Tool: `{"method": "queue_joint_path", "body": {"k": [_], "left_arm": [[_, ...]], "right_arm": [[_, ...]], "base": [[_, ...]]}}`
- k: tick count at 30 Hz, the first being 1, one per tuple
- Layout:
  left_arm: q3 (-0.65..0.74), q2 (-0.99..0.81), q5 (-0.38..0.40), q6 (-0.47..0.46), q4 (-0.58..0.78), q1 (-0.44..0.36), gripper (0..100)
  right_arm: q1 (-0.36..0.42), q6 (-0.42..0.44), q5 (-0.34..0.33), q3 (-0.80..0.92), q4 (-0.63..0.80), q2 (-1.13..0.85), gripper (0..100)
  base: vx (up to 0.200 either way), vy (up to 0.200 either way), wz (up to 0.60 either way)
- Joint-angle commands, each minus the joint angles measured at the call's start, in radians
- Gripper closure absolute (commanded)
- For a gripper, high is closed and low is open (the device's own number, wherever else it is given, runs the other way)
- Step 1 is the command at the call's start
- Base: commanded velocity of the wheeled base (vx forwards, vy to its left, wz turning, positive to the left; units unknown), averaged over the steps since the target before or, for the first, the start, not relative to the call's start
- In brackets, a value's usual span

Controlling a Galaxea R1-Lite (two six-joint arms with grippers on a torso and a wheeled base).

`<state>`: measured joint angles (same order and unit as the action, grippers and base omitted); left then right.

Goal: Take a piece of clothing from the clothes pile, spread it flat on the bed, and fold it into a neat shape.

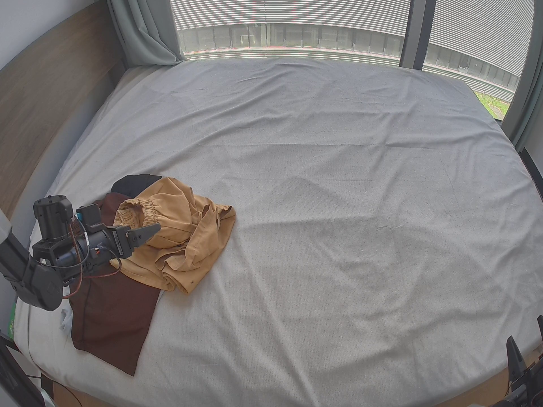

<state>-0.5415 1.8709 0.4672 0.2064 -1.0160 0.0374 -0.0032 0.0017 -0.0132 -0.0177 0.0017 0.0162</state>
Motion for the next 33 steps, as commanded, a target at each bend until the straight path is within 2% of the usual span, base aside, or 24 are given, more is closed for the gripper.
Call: {"method": "queue_joint_path", "body": {"k": [1,8,10,12,18,25,33], "left_arm": [[-0.035,0.054,0.001,-0.002,-0.001,0.004,0],[-0.074,0.103,0.036,-0.03,-0.001,0.015,0],[-0.087,0.133,0.079,-0.085,-0.001,0.038,0],[-0.106,0.148,0.102,-0.097,-0.001,0.048,0],[-0.163,0.18,0.171,-0.101,-0.001,0.078,0],[-0.189,0.206,0.252,-0.102,-0.007,0.068,0],[-0.215,0.274,0.268,-0.127,-0.032,0.061,0]], "right_arm": [[0.0,0.0,-0.001,0.015,0.0,-0.013,0],[0.0,0.0,-0.001,0.015,0.0,-0.013,0],[0.0,0.0,-0.001,0.015,0.0,-0.013,0],[0.0,0.0,-0.001,0.015,0.0,-0.013,0],[0.0,0.0,-0.001,0.015,0.0,-0.013,0],[-0.001,0.0,-0.001,0.015,0.0,-0.013,0],[-0.001,0.0,-0.001,0.015,0.0,-0.013,0]], "base": [[0.0,0.0,0.0],[0.0,0.0,0.0],[0.0,0.0,0.0],[0.0,0.0,0.0],[0.0,0.0,0.0],[0.0,0.0,0.0],[0.0,0.0,0.0]]}}
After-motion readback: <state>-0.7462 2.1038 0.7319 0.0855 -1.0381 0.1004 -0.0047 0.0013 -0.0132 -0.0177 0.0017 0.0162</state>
